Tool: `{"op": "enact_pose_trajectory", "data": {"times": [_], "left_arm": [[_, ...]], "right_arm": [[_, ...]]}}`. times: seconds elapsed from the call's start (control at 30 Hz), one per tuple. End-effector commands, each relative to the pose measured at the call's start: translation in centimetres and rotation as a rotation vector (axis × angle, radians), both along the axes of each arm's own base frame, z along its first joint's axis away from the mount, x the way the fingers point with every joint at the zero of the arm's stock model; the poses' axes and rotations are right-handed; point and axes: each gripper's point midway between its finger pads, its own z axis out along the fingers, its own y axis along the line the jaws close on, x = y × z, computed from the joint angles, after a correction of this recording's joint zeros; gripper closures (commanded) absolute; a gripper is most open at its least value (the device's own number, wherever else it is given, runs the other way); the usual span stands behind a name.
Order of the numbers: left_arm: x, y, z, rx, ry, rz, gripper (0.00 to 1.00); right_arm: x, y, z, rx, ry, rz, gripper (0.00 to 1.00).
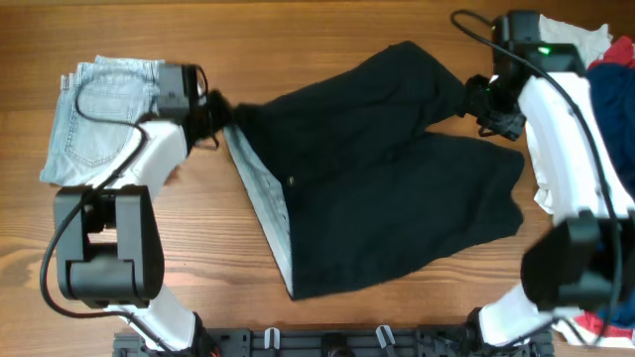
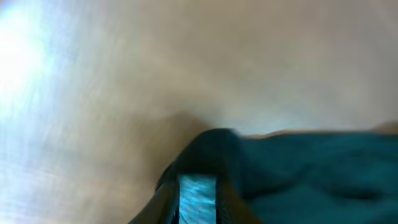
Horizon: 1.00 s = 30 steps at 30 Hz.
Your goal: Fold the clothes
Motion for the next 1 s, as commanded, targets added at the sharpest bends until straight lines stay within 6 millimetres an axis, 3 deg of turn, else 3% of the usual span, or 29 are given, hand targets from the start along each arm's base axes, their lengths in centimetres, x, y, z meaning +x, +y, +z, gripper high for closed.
{"op": "enact_pose_trajectory", "data": {"times": [0.0, 0.13, 0.2, 0.3, 0.33, 0.47, 0.7, 0.87, 0.97], "left_arm": [[3.8, 1.7, 6.1, 0.063, -0.127, -0.016, 0.82], [5.1, 3.4, 10.6, 0.107, -0.165, -0.030, 0.78], [3.8, 3.1, 10.4, 0.077, -0.095, -0.050, 0.73], [-0.4, 0.6, 8.1, -0.035, 0.099, -0.126, 0.53], [-3.0, -0.7, 6.9, -0.090, 0.212, -0.159, 0.48], [-7.8, -4.2, 4.1, -0.137, 0.400, -0.234, 0.46], [-11.6, -9.7, -2.4, -0.156, 0.458, -0.302, 0.45], [-13.8, -10.6, -5.3, -0.176, 0.500, -0.262, 0.46], [-13.4, -11.1, -6.0, -0.178, 0.449, -0.281, 0.46]], "right_arm": [[-1.4, -0.7, 4.7, -0.029, -0.117, 0.003, 0.29], [-2.9, -1.0, 6.9, -0.033, -0.159, 0.001, 0.26], [-3.6, -1.0, 7.0, -0.043, -0.141, 0.031, 0.25], [-4.5, -1.2, 6.5, -0.052, -0.091, 0.041, 0.25], [-4.7, -1.3, 6.3, -0.056, -0.079, 0.038, 0.24], [-4.6, -1.3, 6.3, -0.055, -0.082, 0.038, 0.23], [-5.4, -1.5, 6.1, -0.072, -0.043, 0.059, 0.23], [-5.8, -1.6, 6.0, -0.077, -0.026, 0.058, 0.22], [-5.8, -1.6, 6.0, -0.077, -0.026, 0.058, 0.22]]}}
